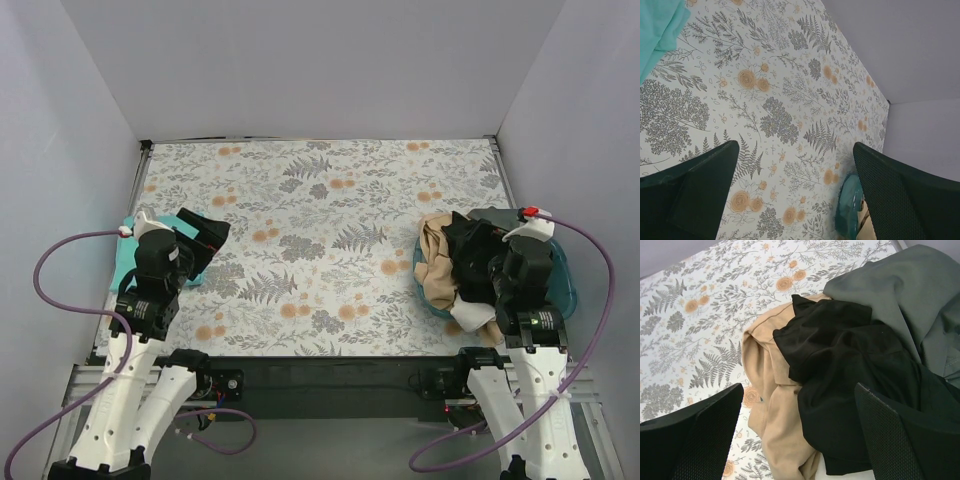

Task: Fold and stack the t-shirts
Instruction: Grab the tshirt from the pile

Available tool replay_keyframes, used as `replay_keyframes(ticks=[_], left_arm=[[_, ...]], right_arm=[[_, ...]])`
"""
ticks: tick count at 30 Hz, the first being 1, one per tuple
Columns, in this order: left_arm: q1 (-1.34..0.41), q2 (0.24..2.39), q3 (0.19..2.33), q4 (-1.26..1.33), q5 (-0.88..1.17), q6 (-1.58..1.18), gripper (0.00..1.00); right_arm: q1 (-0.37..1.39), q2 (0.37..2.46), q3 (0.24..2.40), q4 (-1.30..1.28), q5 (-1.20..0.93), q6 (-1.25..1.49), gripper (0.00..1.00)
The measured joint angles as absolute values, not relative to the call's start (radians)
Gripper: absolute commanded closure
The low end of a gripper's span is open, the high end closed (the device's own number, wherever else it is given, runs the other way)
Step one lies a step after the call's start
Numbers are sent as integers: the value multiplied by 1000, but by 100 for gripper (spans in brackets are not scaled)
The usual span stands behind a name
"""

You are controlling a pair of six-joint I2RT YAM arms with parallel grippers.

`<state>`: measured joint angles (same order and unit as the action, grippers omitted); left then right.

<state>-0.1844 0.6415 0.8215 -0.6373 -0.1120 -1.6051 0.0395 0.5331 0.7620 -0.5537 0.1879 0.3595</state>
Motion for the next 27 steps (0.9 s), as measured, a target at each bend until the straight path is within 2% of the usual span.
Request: replay_keyframes(ticks=[7,18,19,21,22,27], left_arm=[[-184,651,802,-636,-112,-1613,2],[-184,671,790,-636,-111,-1614,2],[-184,672,790,-636,-111,-1614,2],[-184,672,787,-636,-111,-1616,2],[-184,671,784,-636,-111,-1617,2],[-184,672,779,-637,-111,-1617,2]], right_arm=[[39,566,763,-564,232,257,2],[39,862,806,-688,447,271,3],[39,881,806,-694,453,276,16],[39,910,806,-703,449,279,56],[39,920,806,-706,442,279,98],[39,934,842,-732,427,307,99]])
